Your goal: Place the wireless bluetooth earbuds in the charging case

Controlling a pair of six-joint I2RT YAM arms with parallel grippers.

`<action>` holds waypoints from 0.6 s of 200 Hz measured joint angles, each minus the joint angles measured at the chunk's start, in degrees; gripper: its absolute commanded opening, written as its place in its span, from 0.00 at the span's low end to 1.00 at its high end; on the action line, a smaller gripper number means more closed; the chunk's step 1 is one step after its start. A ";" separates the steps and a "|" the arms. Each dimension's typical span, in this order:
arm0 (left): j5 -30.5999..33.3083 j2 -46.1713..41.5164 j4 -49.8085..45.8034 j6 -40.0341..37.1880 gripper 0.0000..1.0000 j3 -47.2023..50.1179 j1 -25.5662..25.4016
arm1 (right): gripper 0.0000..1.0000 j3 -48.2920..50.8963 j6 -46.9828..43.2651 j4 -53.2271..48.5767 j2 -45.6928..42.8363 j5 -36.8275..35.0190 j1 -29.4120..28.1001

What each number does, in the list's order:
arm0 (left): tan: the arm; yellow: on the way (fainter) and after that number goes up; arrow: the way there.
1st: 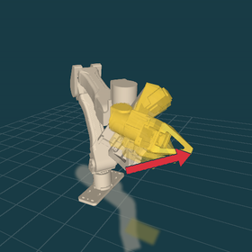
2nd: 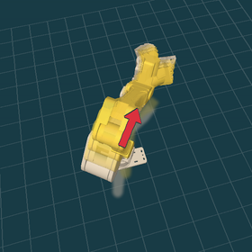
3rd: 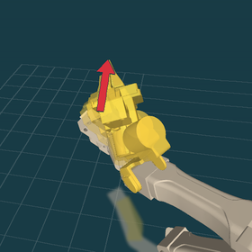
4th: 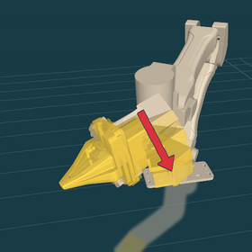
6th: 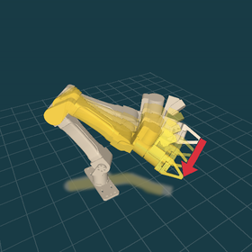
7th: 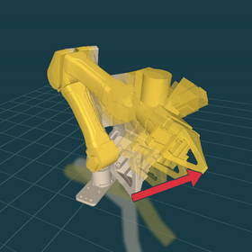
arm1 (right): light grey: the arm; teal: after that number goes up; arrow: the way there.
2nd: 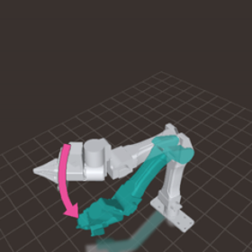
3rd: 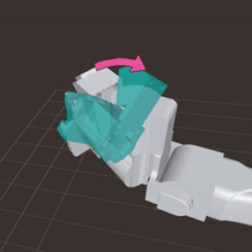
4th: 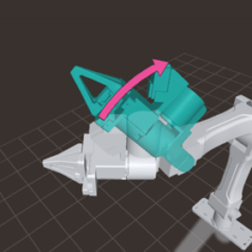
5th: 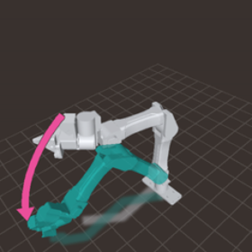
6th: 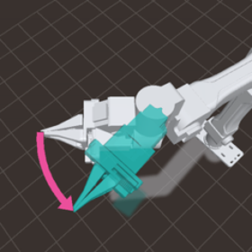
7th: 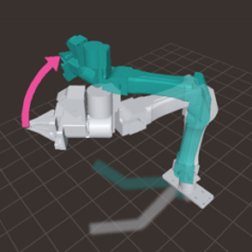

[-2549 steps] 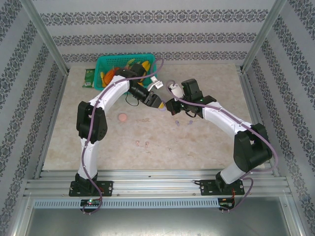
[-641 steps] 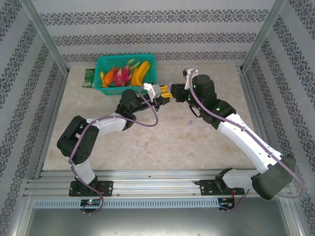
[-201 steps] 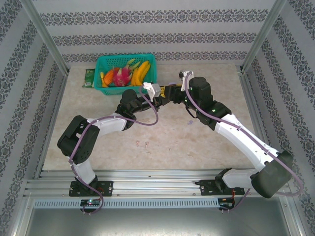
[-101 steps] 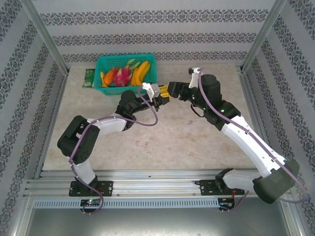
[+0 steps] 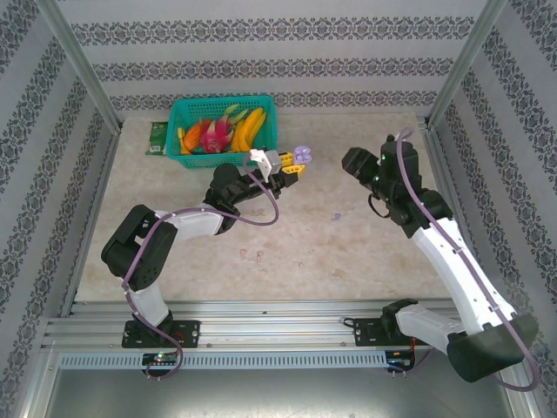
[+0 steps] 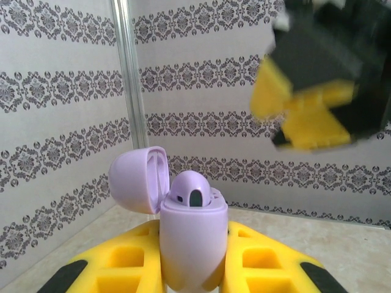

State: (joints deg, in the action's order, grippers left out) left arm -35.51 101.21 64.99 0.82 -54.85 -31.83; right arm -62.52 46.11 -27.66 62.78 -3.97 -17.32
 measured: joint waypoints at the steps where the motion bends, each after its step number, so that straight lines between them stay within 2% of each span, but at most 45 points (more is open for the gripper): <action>1: 0.00 0.00 0.00 0.00 0.00 0.00 0.02 | 0.69 0.46 0.31 -0.20 0.04 -0.15 0.00; 45: -0.02 0.00 0.02 -0.35 0.00 0.00 0.07 | 0.66 11.32 8.61 -3.93 7.87 -1.95 0.33; 120: -0.07 0.00 -0.02 -0.02 0.00 -0.02 0.07 | 0.53 10.58 9.46 -0.37 25.55 0.00 0.33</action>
State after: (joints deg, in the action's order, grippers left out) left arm -35.57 101.21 64.97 0.80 -54.87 -31.77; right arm -51.94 55.57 -28.03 88.33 -3.97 -16.99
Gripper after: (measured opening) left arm 0.207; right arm 0.548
